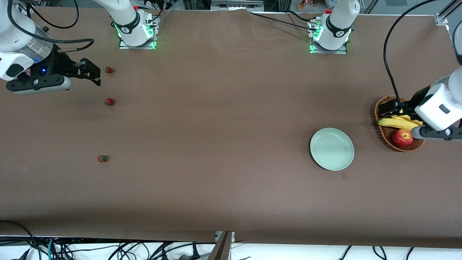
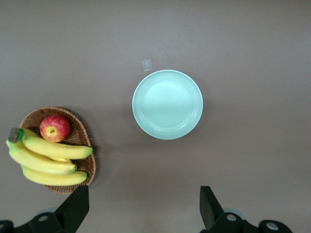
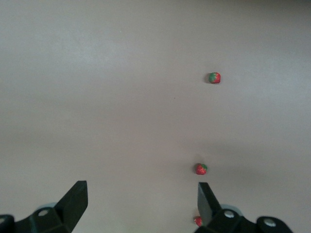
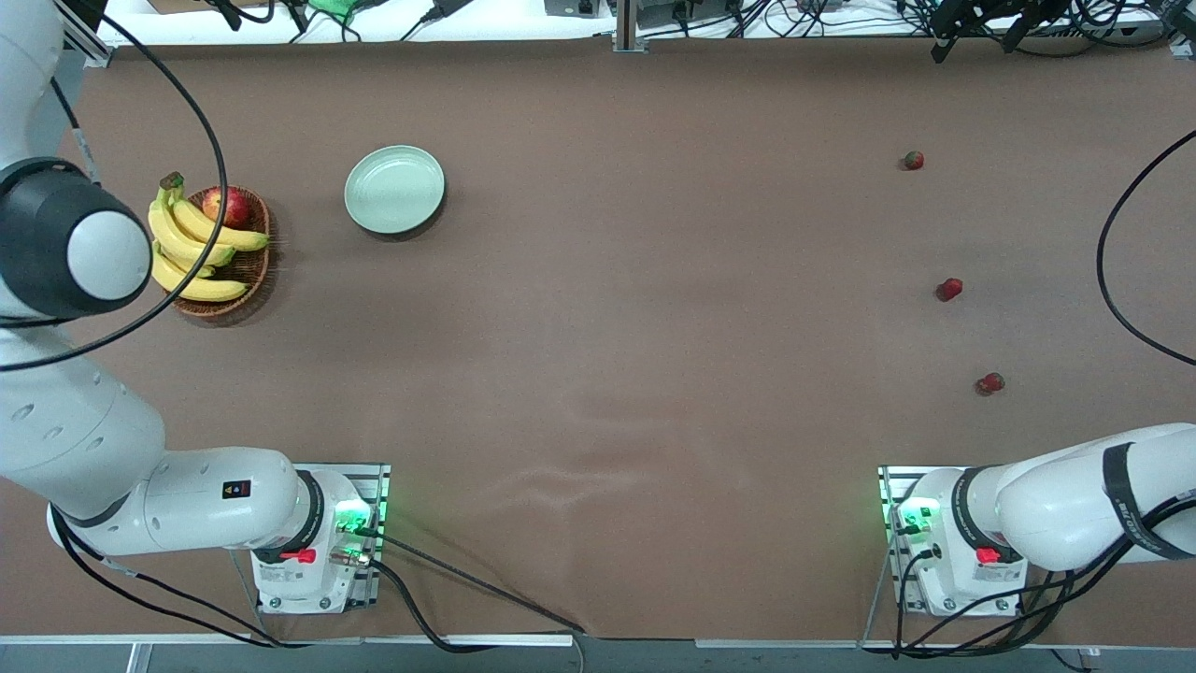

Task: Collect all strawberries into plate
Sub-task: 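Lower the right gripper onto the first strawberry and grasp it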

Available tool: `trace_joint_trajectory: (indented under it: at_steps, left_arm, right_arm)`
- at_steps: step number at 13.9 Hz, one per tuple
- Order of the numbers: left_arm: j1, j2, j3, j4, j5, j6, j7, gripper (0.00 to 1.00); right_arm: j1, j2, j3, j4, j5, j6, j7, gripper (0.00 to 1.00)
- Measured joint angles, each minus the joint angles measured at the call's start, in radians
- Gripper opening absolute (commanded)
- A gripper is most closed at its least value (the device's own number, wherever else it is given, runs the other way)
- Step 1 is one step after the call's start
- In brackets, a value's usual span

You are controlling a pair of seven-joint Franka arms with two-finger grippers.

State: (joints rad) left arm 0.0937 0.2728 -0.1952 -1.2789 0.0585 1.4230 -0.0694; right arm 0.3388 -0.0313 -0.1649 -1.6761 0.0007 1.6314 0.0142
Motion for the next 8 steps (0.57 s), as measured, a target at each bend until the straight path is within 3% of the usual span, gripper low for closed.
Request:
trace_joint_trajectory:
  at_steps: [4,6,8]
  left_arm:
    - [-0.024,-0.271,0.004,-0.314,-0.004,0.114,-0.012,1.0]
    - [-0.025,-0.331,0.01,-0.374,-0.004,0.121,-0.014,1.0]
    - [-0.025,-0.329,0.016,-0.38,-0.005,0.13,-0.014,1.0]
  right_arm:
    - [0.0,0.001,0.0,-0.001,0.0,-0.002,-0.001,1.0]
    - [0.0,0.001,0.0,-0.001,0.0,-0.002,-0.002,1.0]
    - [0.0,0.003,-0.004,-0.002,-0.001,-0.002,-0.008,1.0]
